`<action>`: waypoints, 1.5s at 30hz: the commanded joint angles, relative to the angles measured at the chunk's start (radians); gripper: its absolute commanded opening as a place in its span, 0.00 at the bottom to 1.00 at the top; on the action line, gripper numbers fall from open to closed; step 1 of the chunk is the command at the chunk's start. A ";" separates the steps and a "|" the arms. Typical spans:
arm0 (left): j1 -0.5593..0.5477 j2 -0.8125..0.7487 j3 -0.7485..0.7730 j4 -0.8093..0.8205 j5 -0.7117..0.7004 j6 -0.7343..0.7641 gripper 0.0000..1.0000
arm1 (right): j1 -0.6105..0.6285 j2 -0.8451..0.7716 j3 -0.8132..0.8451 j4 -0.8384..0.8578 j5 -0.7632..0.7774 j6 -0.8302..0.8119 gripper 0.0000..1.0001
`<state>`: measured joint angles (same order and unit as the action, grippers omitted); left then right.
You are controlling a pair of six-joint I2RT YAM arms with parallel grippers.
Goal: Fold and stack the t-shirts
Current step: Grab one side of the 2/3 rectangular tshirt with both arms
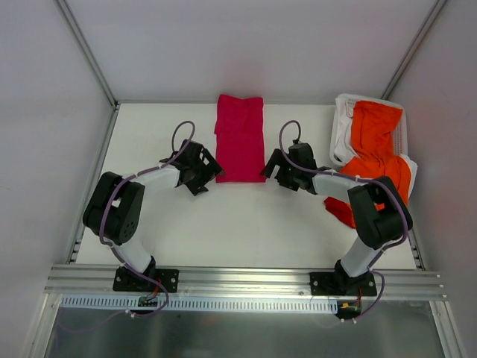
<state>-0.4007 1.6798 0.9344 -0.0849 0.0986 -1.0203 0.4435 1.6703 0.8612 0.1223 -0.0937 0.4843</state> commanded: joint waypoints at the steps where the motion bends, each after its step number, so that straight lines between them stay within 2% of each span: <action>1: -0.015 -0.032 -0.011 0.020 -0.071 -0.050 0.91 | 0.008 0.065 0.048 0.065 -0.034 0.023 0.99; 9: -0.023 0.037 0.029 0.030 -0.092 -0.087 0.89 | 0.008 0.149 0.105 0.077 -0.060 0.030 0.96; 12: -0.024 0.073 0.053 0.033 -0.080 -0.095 0.88 | 0.008 0.161 0.110 0.091 -0.069 0.030 0.89; 13: -0.024 0.083 0.066 0.034 -0.077 -0.096 0.87 | 0.008 0.172 0.113 0.099 -0.074 0.030 0.82; 15: -0.024 0.107 0.078 0.036 -0.071 -0.100 0.87 | 0.008 0.184 0.114 0.120 -0.087 0.034 0.74; 18: -0.024 0.135 0.105 0.039 -0.069 -0.101 0.86 | 0.009 0.210 0.119 0.140 -0.100 0.037 0.56; 20: -0.024 0.153 0.116 0.040 -0.066 -0.104 0.86 | 0.008 0.229 0.131 0.140 -0.103 0.042 0.47; 21: -0.024 0.159 0.122 0.042 -0.065 -0.104 0.85 | 0.009 0.235 0.136 0.142 -0.104 0.042 0.39; 23: -0.026 0.173 0.139 0.042 -0.056 -0.106 0.84 | 0.011 0.246 0.147 0.143 -0.113 0.042 0.29; 24: -0.024 0.178 0.148 0.043 -0.054 -0.106 0.84 | 0.011 0.249 0.148 0.143 -0.113 0.042 0.19; 26: -0.024 0.182 0.153 0.045 -0.053 -0.107 0.82 | 0.011 0.252 0.147 0.143 -0.113 0.040 0.12; 29: -0.024 0.187 0.158 0.051 -0.054 -0.109 0.72 | 0.009 0.255 0.145 0.142 -0.113 0.042 0.05; 30: -0.024 0.189 0.159 0.050 -0.053 -0.107 0.62 | 0.009 0.253 0.142 0.143 -0.115 0.043 0.03; 32: -0.024 0.195 0.162 0.050 -0.051 -0.106 0.49 | 0.009 0.255 0.137 0.145 -0.115 0.045 0.01; 33: -0.026 0.196 0.162 0.050 -0.053 -0.103 0.35 | 0.009 0.253 0.133 0.146 -0.116 0.046 0.00; 37: -0.027 0.195 0.159 0.045 -0.053 -0.095 0.01 | 0.014 0.240 0.116 0.152 -0.117 0.053 0.01; 41: -0.029 0.160 0.127 0.039 -0.057 -0.083 0.00 | 0.021 0.197 0.082 0.154 -0.123 0.060 0.01; 45: -0.032 0.060 0.060 0.031 -0.039 -0.078 0.00 | 0.038 0.105 0.026 0.116 -0.127 0.082 0.01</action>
<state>-0.4202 1.8469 1.0485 -0.0200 0.0502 -1.1213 0.4580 1.8633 0.9318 0.3016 -0.2062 0.5480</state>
